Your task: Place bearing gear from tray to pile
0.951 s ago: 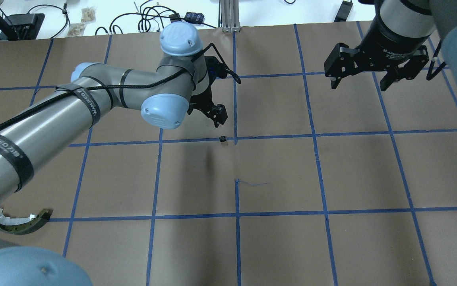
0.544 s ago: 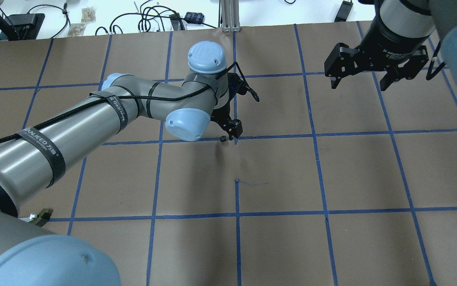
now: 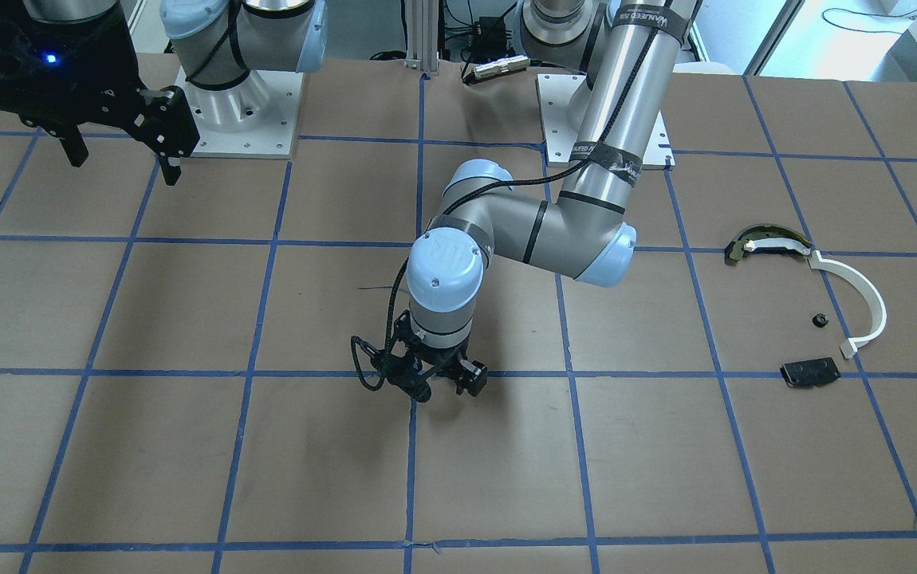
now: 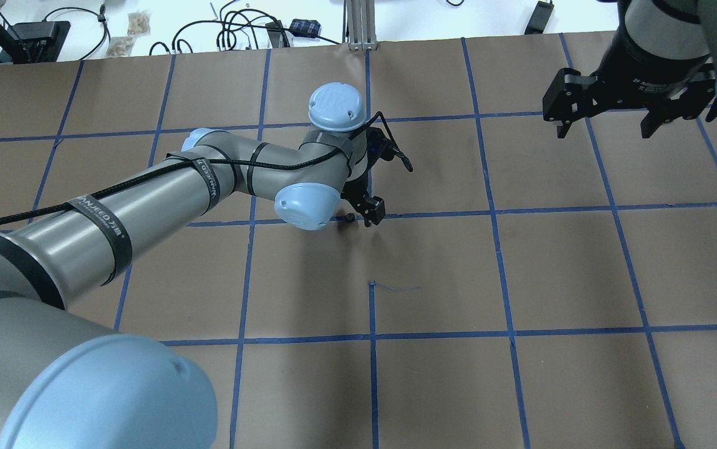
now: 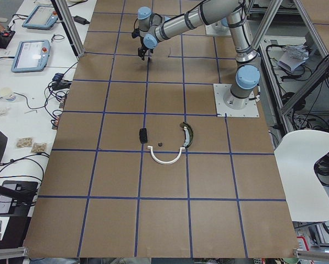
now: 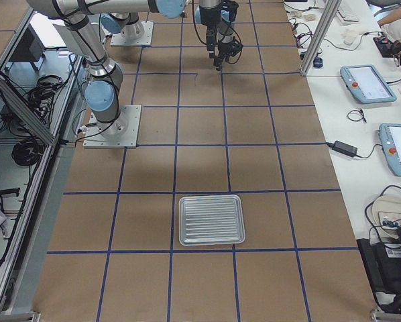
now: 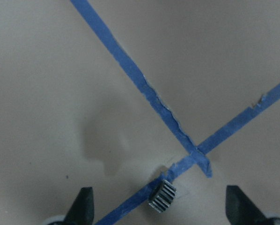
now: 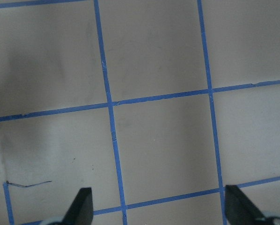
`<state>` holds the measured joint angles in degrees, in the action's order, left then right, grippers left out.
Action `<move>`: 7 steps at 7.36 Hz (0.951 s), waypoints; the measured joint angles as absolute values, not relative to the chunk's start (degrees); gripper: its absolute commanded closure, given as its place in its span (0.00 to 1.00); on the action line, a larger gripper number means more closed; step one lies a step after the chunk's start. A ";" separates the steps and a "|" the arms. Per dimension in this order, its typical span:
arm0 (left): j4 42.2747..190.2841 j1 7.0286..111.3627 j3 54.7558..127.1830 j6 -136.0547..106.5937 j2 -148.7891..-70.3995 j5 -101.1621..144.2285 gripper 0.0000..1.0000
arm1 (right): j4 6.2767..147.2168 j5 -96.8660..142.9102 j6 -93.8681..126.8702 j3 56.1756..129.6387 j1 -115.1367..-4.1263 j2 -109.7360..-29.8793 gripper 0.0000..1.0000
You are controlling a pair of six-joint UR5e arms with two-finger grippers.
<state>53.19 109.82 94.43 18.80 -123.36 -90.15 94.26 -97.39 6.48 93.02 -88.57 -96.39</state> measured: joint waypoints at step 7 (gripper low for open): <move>53.21 109.85 94.54 21.04 -123.21 -90.30 1.00 | 89.44 -99.49 7.43 82.84 -89.61 -98.06 0.00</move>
<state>53.21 109.85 94.54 21.04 -123.21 -90.30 89.44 -99.49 7.43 82.84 -89.61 -98.06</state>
